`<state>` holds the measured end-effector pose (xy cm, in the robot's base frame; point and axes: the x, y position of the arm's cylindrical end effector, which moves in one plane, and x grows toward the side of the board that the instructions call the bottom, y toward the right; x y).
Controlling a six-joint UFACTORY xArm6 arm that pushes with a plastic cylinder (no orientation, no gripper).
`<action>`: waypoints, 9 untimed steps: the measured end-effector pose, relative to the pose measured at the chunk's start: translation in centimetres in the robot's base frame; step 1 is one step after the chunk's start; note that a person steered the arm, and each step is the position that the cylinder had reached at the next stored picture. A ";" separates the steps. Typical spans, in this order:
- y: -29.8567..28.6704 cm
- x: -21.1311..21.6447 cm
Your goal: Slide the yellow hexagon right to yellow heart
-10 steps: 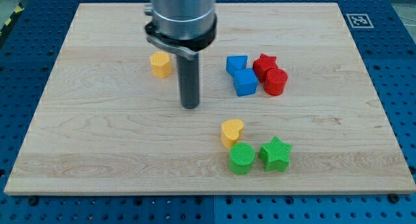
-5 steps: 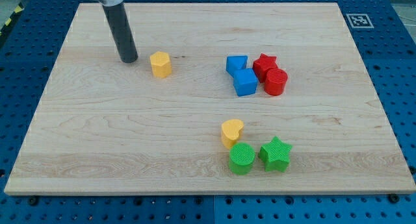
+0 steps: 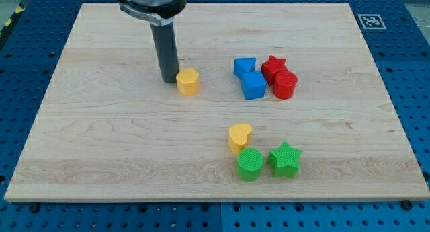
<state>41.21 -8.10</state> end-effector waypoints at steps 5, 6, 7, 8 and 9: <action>2.1 -1.1; 3.4 -0.3; 3.4 -0.3; 3.4 -0.3; 3.4 -0.2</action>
<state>40.97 -4.68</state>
